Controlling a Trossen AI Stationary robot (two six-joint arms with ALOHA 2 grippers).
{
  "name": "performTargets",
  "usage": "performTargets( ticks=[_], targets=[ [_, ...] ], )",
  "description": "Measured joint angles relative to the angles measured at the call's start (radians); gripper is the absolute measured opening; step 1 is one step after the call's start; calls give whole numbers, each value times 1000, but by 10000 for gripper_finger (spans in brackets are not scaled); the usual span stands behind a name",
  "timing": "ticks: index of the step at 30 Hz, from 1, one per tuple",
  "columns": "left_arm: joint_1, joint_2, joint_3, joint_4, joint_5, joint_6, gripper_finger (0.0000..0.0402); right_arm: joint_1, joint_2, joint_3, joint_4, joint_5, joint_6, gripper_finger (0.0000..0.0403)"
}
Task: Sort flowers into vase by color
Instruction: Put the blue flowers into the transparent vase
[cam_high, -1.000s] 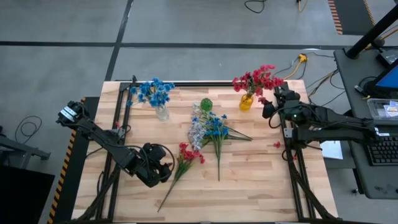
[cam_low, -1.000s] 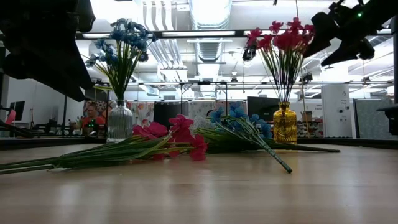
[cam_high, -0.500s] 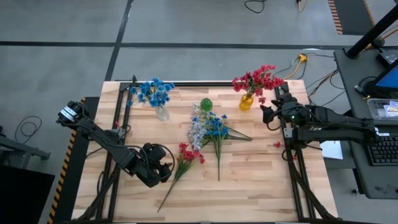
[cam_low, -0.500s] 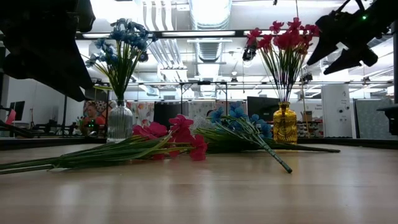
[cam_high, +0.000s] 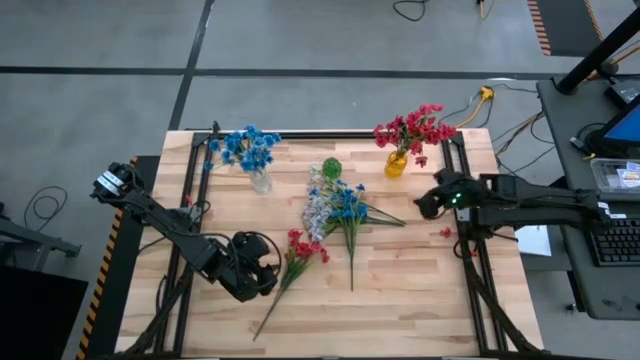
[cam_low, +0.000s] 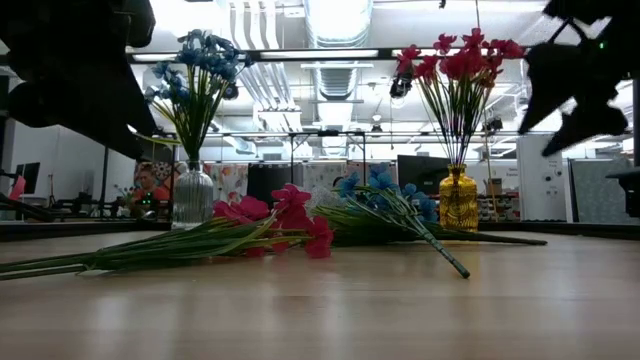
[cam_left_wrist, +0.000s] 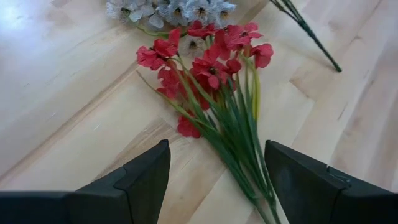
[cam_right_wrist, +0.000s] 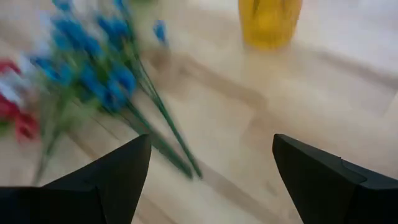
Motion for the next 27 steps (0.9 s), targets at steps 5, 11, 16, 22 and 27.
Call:
performTargets(
  ticks=[5, 11, 16, 22, 27],
  targets=[
    [0, 0, 0, 32, 0, 34, 247, 43, 52, -71, 27, -21, 29, 327],
    [0, 0, 0, 66, -3, 70, 247, 138, 118, -89, 121, -29, 15, 327],
    [0, 0, 0, 132, -49, 128, 247, 224, 187, -89, 281, -29, 13, 327],
    [2, 0, 0, 247, -70, 226, 247, 286, 281, -50, 338, -29, 34, 327],
    [14, 0, 0, 348, -99, 277, 247, 331, 339, -13, 338, -29, 41, 327]
  ],
)
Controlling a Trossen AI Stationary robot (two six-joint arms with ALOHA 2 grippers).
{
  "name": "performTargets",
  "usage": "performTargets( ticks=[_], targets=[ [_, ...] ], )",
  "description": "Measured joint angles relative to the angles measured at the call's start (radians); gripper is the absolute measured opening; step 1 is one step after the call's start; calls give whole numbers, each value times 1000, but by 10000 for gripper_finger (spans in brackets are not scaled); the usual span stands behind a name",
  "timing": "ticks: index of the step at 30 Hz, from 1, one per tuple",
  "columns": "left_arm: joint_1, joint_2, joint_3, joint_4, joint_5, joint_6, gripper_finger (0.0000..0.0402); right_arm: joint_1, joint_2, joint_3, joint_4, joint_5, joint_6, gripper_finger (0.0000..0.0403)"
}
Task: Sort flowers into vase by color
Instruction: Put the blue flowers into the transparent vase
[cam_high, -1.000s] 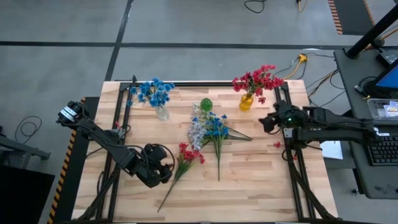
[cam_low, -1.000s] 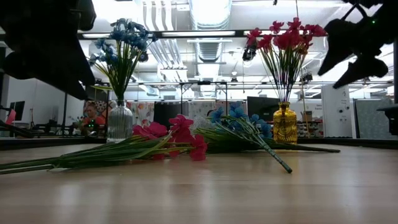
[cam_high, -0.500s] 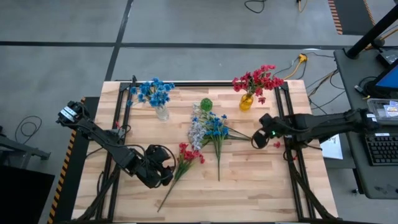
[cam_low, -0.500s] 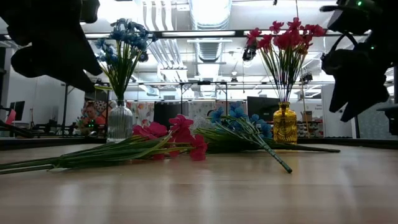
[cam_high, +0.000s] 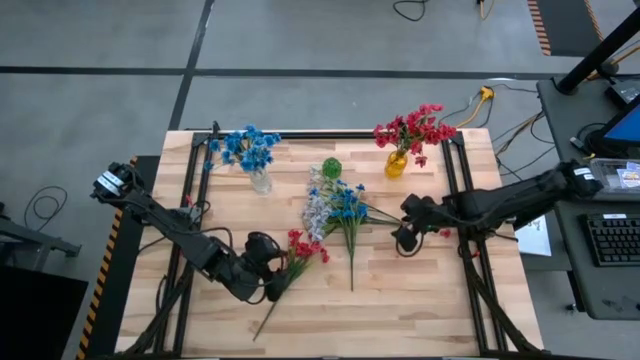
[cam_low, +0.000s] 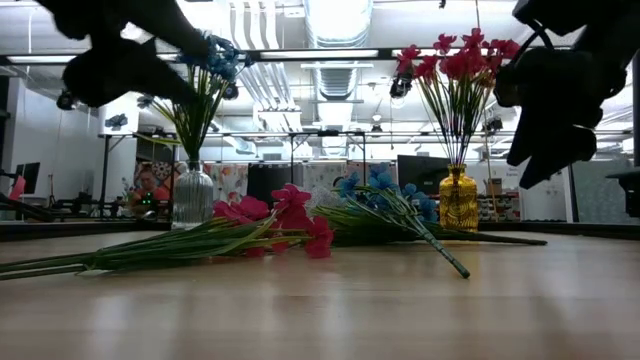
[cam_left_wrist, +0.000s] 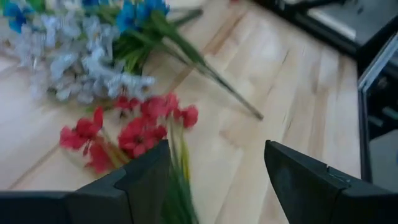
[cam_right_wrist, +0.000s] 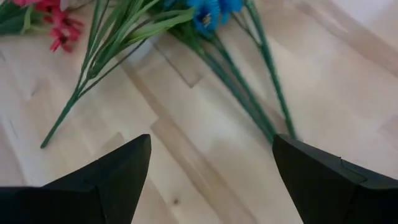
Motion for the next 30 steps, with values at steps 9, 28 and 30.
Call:
performTargets(
  ticks=[9, 28, 30],
  targets=[
    [23, 142, 2, 288, -76, 67, 247, 142, 69, 6, -8, 0, 150, 327],
    [176, 646, 547, 62, -57, -50, 247, 366, 112, 13, -11, -1, 339, 327],
    [203, 682, 612, -4, -28, -52, 247, 366, 112, 13, -17, -1, 334, 327]
  ],
)
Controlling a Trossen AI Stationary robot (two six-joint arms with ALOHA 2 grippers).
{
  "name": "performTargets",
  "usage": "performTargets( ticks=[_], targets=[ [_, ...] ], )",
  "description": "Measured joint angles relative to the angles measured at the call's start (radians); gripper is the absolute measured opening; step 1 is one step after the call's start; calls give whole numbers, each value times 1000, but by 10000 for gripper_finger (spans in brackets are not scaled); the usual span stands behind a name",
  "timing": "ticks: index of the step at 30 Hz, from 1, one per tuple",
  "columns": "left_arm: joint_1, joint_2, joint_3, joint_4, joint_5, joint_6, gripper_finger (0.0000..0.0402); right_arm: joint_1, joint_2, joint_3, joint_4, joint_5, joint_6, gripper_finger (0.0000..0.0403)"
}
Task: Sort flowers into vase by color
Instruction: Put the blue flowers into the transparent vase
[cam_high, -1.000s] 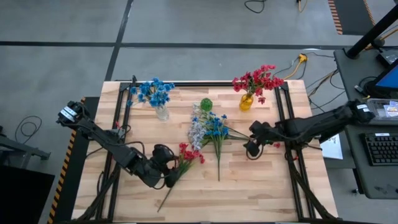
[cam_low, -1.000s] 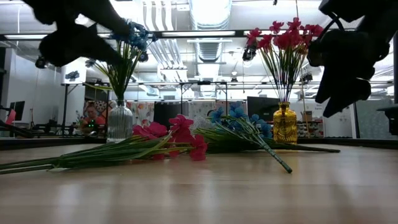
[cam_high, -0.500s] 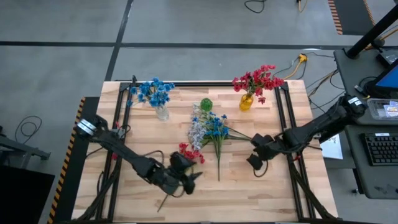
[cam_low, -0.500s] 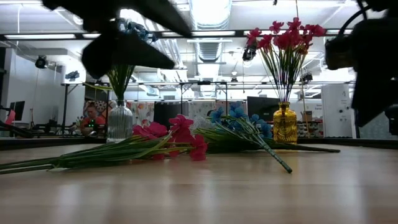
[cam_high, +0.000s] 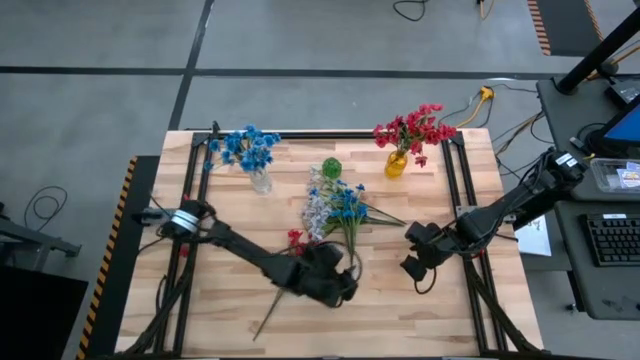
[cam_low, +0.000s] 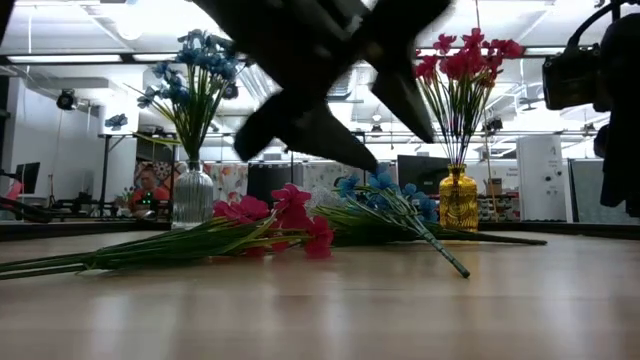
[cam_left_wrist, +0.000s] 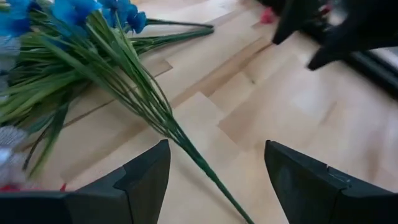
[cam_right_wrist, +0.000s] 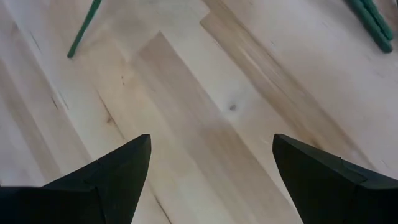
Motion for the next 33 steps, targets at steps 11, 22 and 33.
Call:
performTargets(
  ticks=[11, 22, 33],
  targets=[
    [99, 140, 224, -284, 62, -21, 247, 0, 0, 0, -68, 1, -11, 327],
    [131, 198, 238, -293, 63, -74, 247, 0, 1, 0, -75, 9, -48, 327],
    [130, 212, 238, -289, 62, -95, 168, 0, 2, -1, -75, 19, -66, 327]
  ],
)
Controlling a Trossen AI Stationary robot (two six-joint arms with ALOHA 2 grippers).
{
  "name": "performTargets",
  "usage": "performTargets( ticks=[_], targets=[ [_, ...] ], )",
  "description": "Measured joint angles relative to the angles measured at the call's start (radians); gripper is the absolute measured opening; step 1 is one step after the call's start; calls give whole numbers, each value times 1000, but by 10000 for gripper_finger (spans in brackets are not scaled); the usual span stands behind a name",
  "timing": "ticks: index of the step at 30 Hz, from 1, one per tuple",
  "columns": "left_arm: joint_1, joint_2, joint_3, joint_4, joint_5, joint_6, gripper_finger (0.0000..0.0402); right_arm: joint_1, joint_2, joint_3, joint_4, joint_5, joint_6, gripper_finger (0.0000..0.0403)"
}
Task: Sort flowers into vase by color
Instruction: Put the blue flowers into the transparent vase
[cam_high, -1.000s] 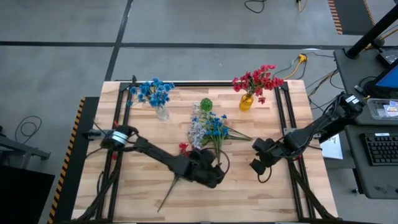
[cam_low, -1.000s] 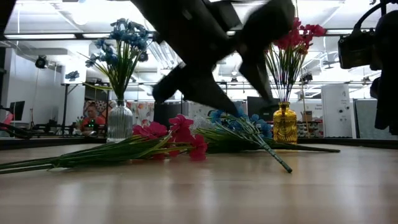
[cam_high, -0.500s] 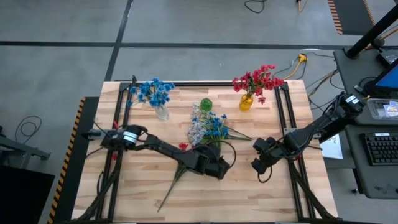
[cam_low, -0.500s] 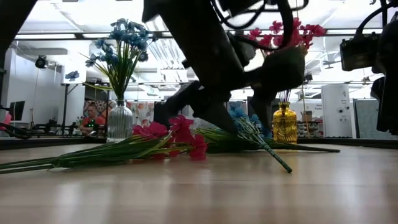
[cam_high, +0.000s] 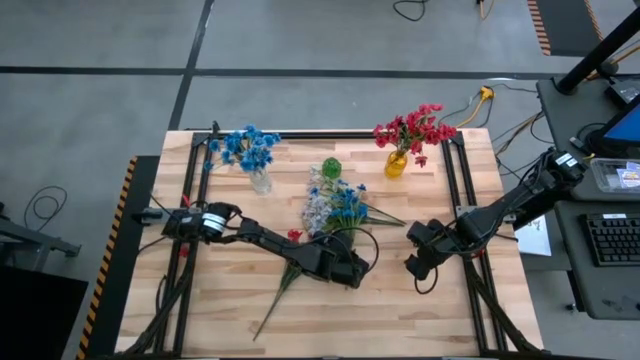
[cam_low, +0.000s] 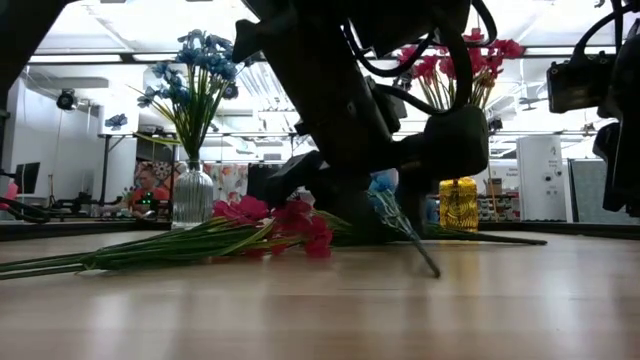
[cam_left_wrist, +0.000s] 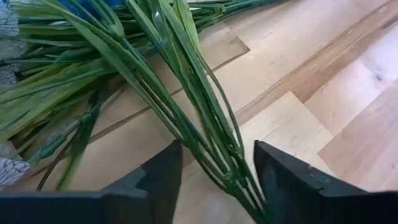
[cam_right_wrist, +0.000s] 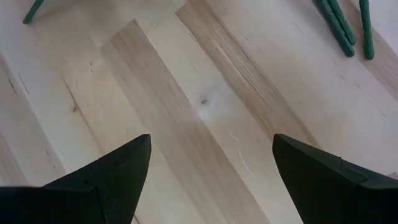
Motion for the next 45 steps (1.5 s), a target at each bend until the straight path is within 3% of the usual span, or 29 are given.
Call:
performTargets(
  ticks=[7, 12, 19, 23, 29, 34, 39, 42, 45],
  targets=[
    [0, 0, 0, -1, -3, -2, 60, 0, 0, 0, 0, 2, -14, 327],
    [-1, 0, -1, -3, -4, 2, 7, 4, 0, 0, -9, 16, -24, 327],
    [-12, -67, -2, -119, -48, 14, 2, 29, 0, 0, -18, 25, -26, 327],
    [-40, -129, -2, -180, -89, 68, 1, 61, 0, -2, -19, 101, -33, 327],
    [-96, -247, -20, -191, -148, 301, 0, 93, 9, -8, 37, 234, -93, 327],
    [-133, -370, -85, -177, -210, 477, 0, 93, 68, -18, 272, 265, -245, 327],
    [-159, -536, -311, 0, -257, 575, 0, 94, 185, -20, 595, 383, -473, 327],
    [-176, -639, -488, 276, -229, 710, 0, 90, 267, -20, 776, 488, -595, 327],
    [-183, -716, -659, 580, -123, 862, 0, 72, 335, -20, 946, 540, -682, 327]
  ],
)
